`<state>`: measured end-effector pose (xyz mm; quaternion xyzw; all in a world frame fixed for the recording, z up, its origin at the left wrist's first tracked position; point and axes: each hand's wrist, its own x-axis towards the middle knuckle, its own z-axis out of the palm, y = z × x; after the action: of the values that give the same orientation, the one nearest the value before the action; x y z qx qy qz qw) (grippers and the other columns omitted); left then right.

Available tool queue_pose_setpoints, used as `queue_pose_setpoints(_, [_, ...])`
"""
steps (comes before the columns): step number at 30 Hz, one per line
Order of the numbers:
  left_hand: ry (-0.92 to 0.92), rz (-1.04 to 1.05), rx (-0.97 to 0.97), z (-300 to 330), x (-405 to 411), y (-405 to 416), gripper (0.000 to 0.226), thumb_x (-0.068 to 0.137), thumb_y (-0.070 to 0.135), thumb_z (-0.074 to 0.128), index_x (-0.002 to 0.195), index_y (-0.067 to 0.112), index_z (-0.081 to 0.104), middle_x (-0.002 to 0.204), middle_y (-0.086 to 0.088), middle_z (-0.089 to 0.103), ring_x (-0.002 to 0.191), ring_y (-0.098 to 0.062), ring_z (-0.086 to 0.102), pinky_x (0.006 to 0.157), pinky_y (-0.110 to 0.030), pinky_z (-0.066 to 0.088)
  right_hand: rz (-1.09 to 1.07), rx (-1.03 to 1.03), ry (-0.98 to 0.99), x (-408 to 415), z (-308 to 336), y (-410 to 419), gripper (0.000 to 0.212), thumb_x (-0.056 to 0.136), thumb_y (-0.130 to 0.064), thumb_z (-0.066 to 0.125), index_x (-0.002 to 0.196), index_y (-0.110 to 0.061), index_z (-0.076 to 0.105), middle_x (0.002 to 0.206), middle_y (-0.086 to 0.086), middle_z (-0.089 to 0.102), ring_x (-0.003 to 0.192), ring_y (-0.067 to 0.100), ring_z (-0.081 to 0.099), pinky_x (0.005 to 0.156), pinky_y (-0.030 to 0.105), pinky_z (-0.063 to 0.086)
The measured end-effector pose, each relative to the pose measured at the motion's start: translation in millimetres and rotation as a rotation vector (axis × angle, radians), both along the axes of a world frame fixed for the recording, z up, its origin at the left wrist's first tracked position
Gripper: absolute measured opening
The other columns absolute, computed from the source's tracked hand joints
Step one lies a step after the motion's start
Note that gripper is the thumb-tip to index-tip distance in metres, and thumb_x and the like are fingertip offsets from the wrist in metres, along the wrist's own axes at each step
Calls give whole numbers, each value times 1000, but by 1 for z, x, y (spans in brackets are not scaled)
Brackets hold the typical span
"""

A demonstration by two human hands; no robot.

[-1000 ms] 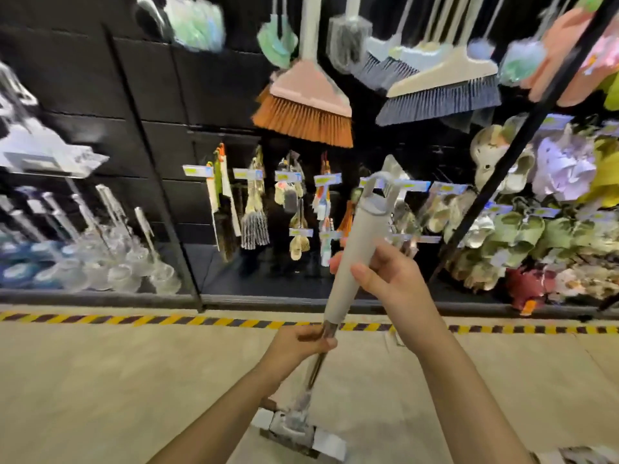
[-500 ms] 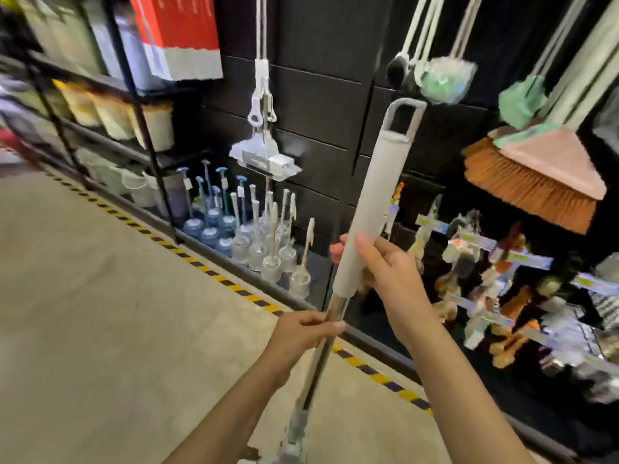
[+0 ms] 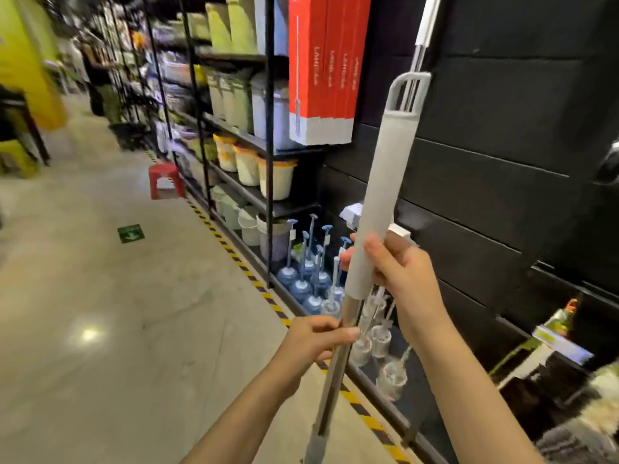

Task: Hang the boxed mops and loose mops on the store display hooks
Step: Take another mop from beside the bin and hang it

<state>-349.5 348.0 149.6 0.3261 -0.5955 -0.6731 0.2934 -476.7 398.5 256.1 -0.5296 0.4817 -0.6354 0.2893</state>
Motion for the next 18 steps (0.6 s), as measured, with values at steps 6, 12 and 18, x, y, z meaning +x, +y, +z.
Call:
queue_pose_setpoints(6, [43,65,-13,-5,11,-100,10,68,30,77,73,21,77,73,3,68,73,-5,66,65,-11,54,19,21,35,17,0,-100,42,77,-51,59,106,-21,62,90,-1,76,84,17,72,71,23,57])
queue_pose_setpoints(12, [49,-13,-51,-8,29,-217,16,69,29,76,78,16,77,72,1,67,72,-11,66,68,-19,53,-67,7,17,45,-2,-205,38,72,-53,60,97,-25,68,88,0,76,83,18,72,72,27,59])
queue_pose_setpoints(18, [63,-149,-113,9,34,-321,12,76,24,75,64,24,74,65,1,59,69,-12,57,68,-24,46,-216,-27,-17,58,10,-294,28,79,-42,61,97,-21,68,89,3,76,84,20,71,76,33,59])
